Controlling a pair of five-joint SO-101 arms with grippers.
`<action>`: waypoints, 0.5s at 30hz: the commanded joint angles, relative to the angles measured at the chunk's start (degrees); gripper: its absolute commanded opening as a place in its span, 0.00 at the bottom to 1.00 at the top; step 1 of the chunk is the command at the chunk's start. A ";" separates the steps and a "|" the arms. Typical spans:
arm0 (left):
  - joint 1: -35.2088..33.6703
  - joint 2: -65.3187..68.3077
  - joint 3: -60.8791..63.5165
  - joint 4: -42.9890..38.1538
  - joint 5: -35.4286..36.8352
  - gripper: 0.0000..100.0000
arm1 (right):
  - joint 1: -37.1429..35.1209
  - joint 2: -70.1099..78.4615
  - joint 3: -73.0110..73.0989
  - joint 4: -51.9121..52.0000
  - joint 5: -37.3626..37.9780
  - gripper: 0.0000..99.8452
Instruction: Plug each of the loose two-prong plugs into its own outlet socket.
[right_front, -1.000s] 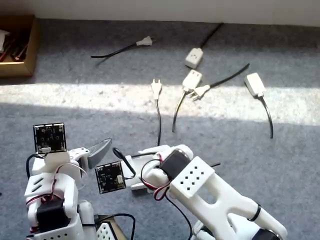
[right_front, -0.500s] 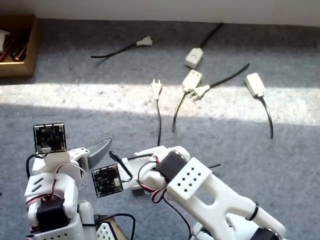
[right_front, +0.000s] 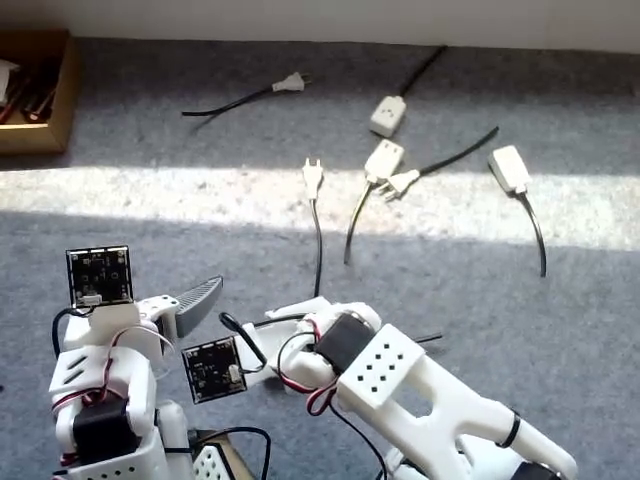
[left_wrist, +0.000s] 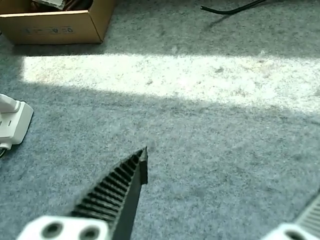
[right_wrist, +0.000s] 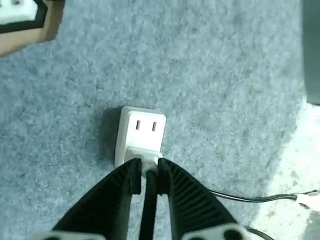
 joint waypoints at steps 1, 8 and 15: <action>0.92 -0.31 -0.48 0.26 -0.44 0.49 | 3.21 1.01 3.74 -1.01 0.97 0.01; 0.92 -0.40 -0.57 0.18 -0.44 0.49 | 8.92 1.01 4.62 -0.22 4.31 0.01; 0.92 -0.40 -0.57 0.18 -0.35 0.49 | 7.87 2.07 4.35 -0.40 4.13 0.01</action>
